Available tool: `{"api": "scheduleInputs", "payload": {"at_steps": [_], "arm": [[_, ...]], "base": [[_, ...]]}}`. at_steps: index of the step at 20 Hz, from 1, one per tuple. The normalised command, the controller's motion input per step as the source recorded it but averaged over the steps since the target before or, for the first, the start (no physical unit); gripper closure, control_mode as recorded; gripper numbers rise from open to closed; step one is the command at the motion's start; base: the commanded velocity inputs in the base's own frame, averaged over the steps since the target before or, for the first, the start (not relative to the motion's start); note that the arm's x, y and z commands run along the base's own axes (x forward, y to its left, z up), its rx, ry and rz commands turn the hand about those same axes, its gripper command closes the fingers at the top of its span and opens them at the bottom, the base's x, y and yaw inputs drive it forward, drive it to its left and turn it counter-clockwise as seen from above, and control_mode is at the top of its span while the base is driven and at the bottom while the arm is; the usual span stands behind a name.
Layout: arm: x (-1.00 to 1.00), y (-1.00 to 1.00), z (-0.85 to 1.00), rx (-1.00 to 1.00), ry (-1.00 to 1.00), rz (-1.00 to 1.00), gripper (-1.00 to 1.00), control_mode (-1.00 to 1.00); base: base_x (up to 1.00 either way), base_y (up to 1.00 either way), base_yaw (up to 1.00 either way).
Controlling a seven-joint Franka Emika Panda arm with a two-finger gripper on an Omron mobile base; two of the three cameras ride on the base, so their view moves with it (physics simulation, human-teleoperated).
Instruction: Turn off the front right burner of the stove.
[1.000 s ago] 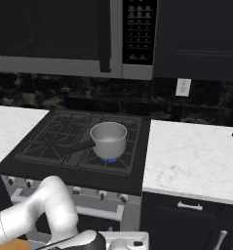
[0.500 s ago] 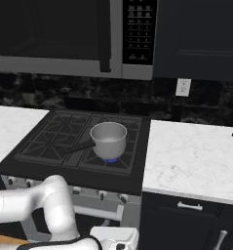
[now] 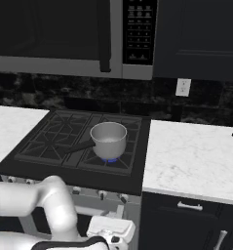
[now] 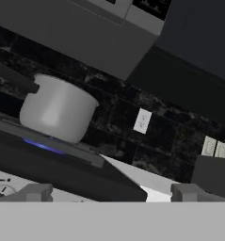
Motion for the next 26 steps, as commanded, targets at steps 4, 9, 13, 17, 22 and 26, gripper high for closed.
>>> {"api": "scheduleInputs", "payload": {"at_steps": [4,9,13,17,22,26], "arm": [[0.34,-0.19,-0.14,0.0,-0.06,0.01,-1.0,-1.0],[0.37,-0.07,-0.33,-0.08,-0.05,0.02,-1.0,-1.0],[0.19,0.06,-0.41,-0.21,-0.11,0.06,-1.0,-1.0],[0.14,0.12,-0.27,-0.2,-0.03,0.03,-1.0,-1.0],[0.13,-0.1,-0.07,-0.03,0.0,0.03,-1.0,-1.0],[0.24,-0.25,0.0,0.0,0.0,0.01,-1.0,-1.0]], "base": [[0.0,0.0,0.0],[0.0,0.0,0.0],[0.0,0.0,0.0],[0.0,0.0,0.0],[0.0,0.0,0.0],[0.0,0.0,0.0]]}}
